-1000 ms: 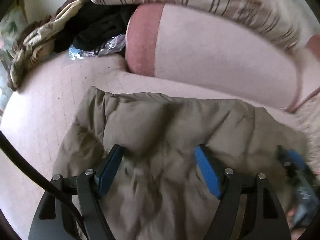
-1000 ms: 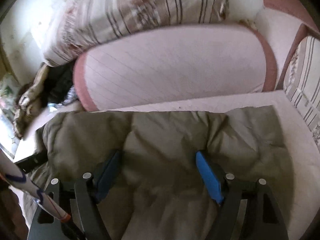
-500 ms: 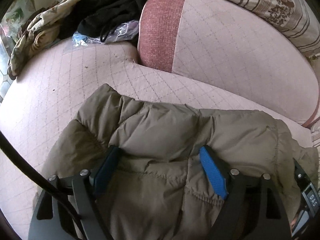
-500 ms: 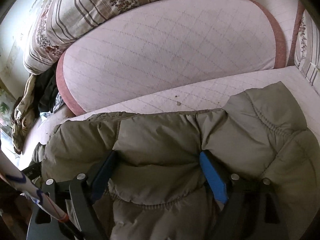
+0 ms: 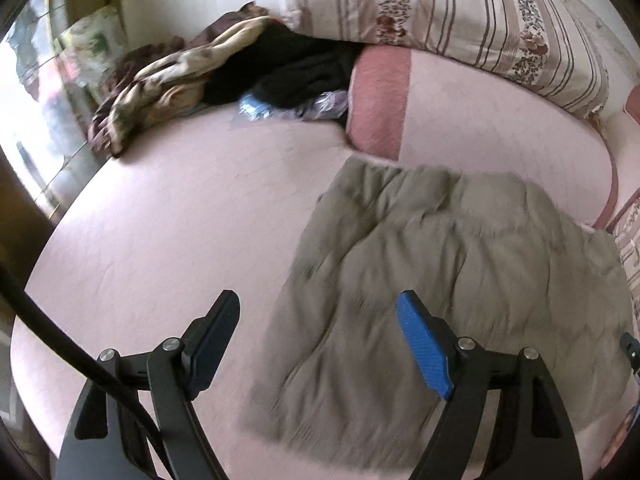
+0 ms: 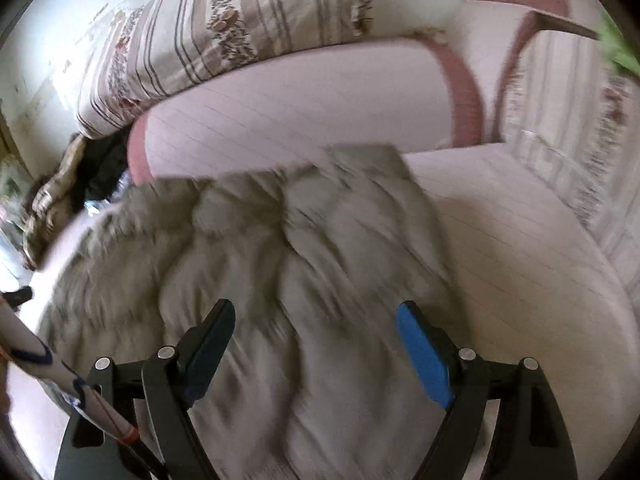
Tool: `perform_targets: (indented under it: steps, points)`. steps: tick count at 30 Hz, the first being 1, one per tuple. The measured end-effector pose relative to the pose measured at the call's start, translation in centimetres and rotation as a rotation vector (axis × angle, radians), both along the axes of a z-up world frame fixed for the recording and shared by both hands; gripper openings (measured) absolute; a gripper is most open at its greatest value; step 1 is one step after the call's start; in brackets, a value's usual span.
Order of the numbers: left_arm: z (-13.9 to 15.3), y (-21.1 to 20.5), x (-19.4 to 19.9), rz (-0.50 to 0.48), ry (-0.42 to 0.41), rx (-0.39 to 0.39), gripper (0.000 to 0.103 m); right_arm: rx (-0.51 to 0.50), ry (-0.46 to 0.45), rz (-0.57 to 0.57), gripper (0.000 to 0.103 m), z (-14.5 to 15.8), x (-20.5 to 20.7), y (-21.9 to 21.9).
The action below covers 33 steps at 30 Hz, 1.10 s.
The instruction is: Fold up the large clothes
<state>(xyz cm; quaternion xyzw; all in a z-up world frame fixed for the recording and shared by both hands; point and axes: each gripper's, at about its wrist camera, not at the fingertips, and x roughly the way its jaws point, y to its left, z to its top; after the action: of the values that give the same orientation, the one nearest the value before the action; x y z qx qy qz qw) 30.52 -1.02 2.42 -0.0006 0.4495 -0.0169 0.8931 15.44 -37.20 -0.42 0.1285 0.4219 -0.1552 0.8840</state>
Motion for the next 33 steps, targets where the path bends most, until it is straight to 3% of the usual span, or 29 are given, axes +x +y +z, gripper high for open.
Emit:
perform_targets:
  steps: [5,10,18,24,33]
  points:
    - [-0.5,2.2,-5.9,0.024,0.017,-0.001,0.081,-0.062,0.014,-0.038,0.087,0.2,-5.0,1.2]
    - [-0.4,2.8,-11.5,0.032,0.018,0.020,0.081,-0.053,0.003,-0.041,0.087,0.6,-9.5,3.4]
    - [-0.2,3.2,-19.0,0.060,0.020,-0.018,0.081,-0.027,0.027,-0.038,0.087,0.0,-14.9,6.3]
    - [-2.2,2.8,-22.7,0.048,0.076,-0.043,0.081,0.003,0.043,-0.064,0.087,-0.9,-18.0,6.9]
    - [-3.5,2.2,-26.4,0.039,0.096,-0.050,0.081,0.009,0.054,-0.104,0.087,-1.7,-20.6,6.9]
